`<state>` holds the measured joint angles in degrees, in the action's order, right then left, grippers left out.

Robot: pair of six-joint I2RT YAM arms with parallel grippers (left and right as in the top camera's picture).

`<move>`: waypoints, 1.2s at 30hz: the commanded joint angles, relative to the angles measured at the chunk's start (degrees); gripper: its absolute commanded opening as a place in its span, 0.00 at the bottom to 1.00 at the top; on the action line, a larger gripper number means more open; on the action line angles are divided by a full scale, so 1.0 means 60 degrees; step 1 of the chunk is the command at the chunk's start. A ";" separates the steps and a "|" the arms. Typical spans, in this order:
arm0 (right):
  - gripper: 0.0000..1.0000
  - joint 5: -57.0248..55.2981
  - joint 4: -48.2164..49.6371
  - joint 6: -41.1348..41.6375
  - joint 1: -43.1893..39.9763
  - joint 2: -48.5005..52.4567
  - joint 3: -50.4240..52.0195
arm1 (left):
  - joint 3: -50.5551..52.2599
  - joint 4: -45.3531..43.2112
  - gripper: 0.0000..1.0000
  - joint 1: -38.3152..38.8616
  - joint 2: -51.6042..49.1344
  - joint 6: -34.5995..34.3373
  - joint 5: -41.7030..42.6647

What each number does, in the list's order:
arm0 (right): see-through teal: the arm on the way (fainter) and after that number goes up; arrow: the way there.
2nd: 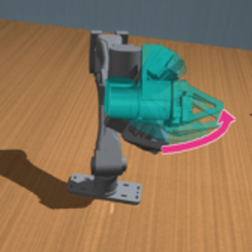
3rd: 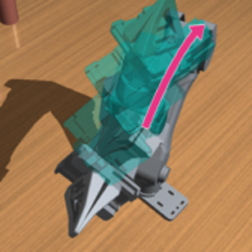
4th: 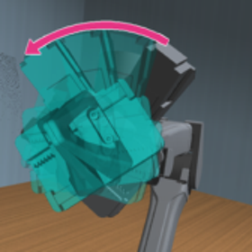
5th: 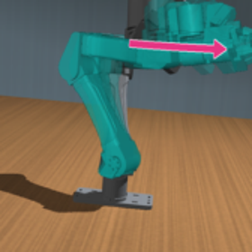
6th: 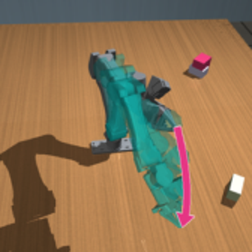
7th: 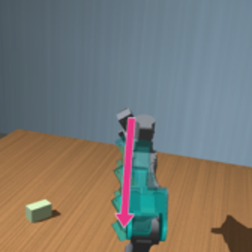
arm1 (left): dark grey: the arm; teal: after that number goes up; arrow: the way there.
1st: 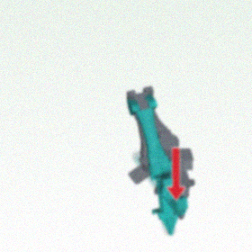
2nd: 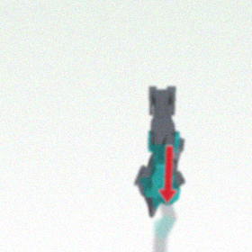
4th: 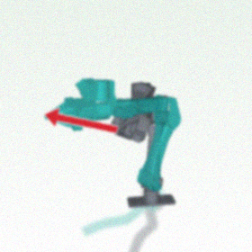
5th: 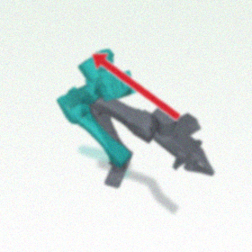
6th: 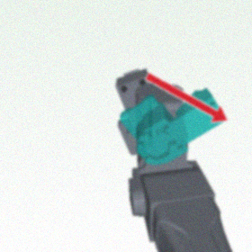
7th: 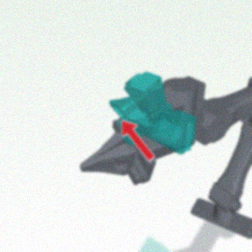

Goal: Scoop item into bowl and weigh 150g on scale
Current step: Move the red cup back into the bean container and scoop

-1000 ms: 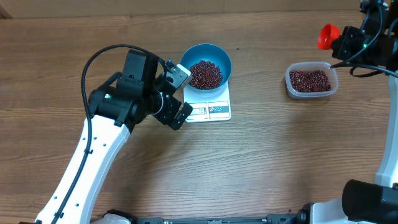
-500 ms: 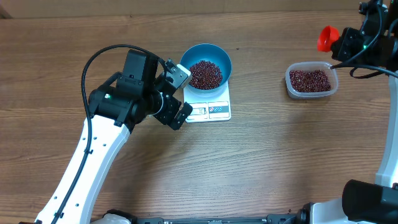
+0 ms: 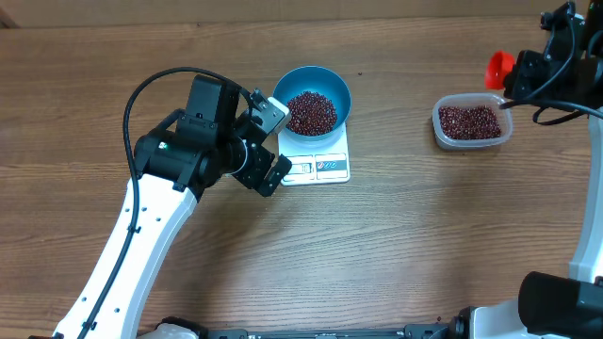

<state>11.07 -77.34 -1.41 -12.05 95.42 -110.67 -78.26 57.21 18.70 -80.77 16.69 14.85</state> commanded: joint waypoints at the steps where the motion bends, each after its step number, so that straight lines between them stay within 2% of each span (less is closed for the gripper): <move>1: 0.04 -0.0335 0.0080 -0.0521 -0.0022 0.0353 -0.0117 | -0.0197 -0.0040 1.00 -0.0051 0.0106 -0.0066 0.0182; 10: 0.04 -0.0335 -0.0029 -0.1082 -0.0004 0.1519 -0.0117 | -0.0197 -0.0040 1.00 -0.0051 0.0106 -0.0066 0.0182; 22: 0.04 -0.0346 -0.0594 -0.1355 -0.0084 0.1708 -0.0095 | -0.0197 -0.0040 1.00 -0.0051 0.0106 -0.0066 0.0182; 36: 0.04 -0.0943 0.0157 -0.1351 -0.0095 0.2106 0.0834 | -0.0197 -0.0040 0.99 -0.0051 0.0106 -0.0066 0.0182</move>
<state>6.96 -77.23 -9.08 -12.29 107.63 -106.80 -78.26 57.21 18.70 -80.77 16.69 14.83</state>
